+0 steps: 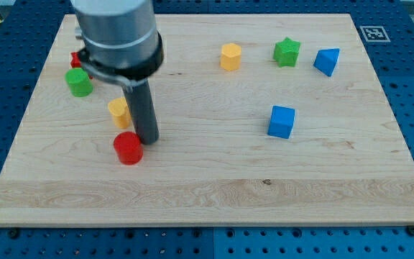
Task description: Slide red circle up a bit
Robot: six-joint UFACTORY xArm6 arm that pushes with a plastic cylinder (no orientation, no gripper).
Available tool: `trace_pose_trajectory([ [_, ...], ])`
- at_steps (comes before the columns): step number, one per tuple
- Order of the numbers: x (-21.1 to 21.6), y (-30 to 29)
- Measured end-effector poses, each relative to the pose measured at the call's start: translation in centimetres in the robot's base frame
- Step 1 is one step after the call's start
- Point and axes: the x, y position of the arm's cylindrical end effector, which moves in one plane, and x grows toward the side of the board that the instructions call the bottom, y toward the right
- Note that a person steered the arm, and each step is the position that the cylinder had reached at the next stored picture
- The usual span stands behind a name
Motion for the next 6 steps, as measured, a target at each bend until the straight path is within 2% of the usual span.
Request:
trace_pose_trajectory([
  [3,0.4,-0.1],
  [4,1.9,3.4],
  [5,5.5,3.3],
  [6,6.0,0.1],
])
